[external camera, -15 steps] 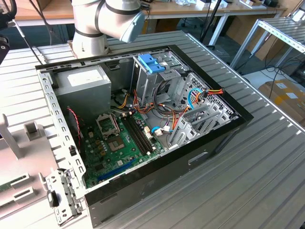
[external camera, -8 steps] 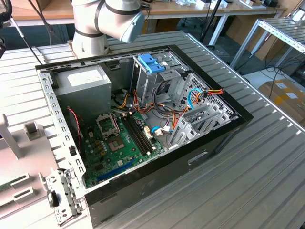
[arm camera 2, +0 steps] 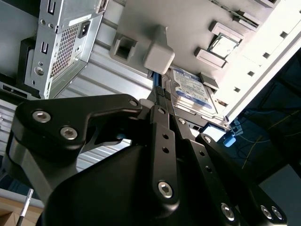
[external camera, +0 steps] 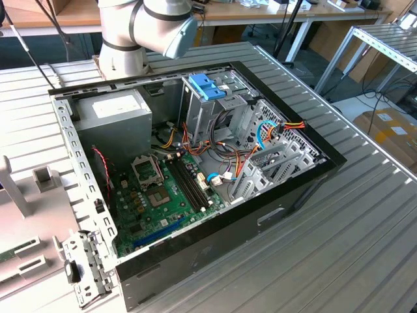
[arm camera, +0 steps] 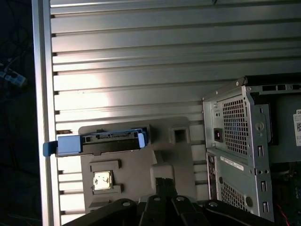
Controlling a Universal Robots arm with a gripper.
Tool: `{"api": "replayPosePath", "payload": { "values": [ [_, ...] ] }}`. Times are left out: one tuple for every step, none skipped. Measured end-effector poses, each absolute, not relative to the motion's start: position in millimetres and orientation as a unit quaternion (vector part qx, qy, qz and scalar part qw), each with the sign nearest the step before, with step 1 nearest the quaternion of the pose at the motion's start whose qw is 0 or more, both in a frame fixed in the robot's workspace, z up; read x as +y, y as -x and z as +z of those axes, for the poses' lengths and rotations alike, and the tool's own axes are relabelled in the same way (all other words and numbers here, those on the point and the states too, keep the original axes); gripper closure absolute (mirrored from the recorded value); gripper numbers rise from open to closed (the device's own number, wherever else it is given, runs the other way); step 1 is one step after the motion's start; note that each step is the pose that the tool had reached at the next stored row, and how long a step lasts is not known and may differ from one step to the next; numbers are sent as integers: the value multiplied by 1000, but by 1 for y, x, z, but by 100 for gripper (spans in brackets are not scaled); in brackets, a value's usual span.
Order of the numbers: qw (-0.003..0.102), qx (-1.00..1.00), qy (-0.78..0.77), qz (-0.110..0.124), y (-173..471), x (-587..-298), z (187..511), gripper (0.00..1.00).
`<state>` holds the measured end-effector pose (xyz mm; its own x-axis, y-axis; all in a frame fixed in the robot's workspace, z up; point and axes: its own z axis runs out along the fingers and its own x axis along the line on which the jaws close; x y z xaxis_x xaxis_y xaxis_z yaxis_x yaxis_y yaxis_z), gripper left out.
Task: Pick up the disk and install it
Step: 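Reach for the disk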
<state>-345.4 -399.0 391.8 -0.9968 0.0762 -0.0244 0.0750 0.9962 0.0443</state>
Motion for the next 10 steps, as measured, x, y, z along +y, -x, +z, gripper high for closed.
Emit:
{"api": "replayPosePath", "payload": {
  "values": [
    [13, 999, -38, 22, 346, -399, 392, 89],
    [13, 999, -38, 22, 347, -399, 392, 89],
    [13, 999, -38, 22, 348, -399, 392, 89],
    [13, 999, -38, 22, 349, -399, 392, 89],
    [13, 999, -38, 22, 350, -399, 392, 89],
    [13, 999, -38, 22, 351, -399, 392, 89],
    [13, 999, -38, 22, 352, -399, 392, 89],
    [13, 999, -38, 22, 353, -399, 392, 89],
    [13, 999, -38, 22, 354, -399, 392, 89],
    [13, 999, -38, 22, 355, -399, 392, 89]
  ]
}}
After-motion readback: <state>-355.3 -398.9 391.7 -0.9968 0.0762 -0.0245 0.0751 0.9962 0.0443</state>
